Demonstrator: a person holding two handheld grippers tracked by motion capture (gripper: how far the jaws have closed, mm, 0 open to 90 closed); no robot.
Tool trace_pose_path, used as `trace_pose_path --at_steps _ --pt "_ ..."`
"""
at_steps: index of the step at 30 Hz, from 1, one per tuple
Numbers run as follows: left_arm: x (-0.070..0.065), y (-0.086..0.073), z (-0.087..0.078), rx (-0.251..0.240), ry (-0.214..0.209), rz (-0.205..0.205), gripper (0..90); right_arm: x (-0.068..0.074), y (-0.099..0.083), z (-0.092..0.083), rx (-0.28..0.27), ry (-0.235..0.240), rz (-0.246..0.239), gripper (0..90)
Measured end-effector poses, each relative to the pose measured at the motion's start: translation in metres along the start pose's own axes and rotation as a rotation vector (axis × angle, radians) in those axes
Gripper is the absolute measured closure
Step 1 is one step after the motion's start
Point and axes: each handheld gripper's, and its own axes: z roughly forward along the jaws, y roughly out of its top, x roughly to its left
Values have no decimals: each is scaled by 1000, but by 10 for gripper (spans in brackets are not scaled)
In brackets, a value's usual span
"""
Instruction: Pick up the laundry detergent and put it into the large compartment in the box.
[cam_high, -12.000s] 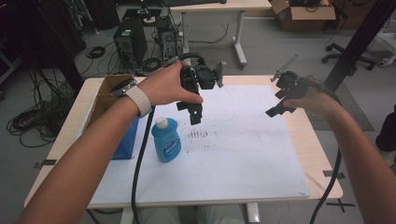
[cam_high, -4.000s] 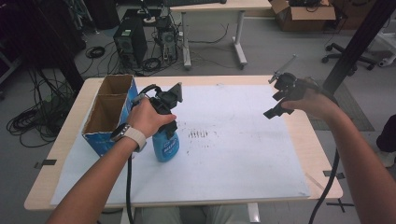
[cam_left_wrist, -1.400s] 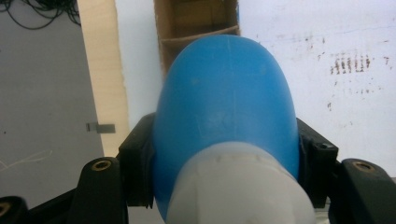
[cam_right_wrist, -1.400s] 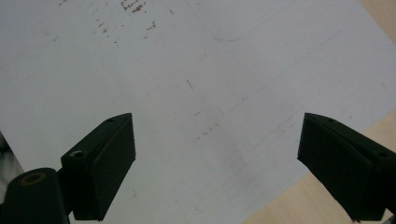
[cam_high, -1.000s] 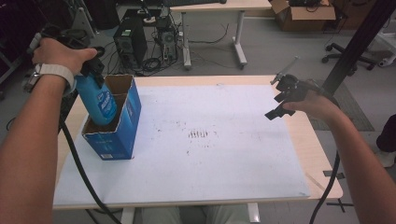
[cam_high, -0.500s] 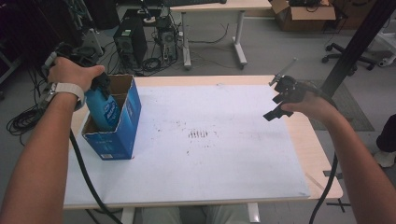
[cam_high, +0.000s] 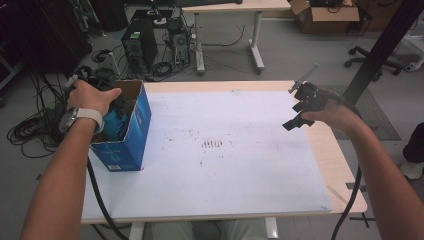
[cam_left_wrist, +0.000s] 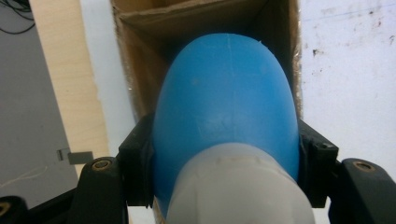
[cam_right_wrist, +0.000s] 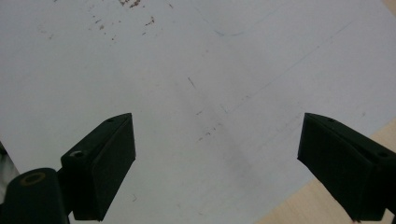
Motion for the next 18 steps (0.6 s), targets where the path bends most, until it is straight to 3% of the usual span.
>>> trace_pose_path --at_steps 18 --pt "0 -3 29 6 -10 4 375 -2 -2 3 4 3 9 112"
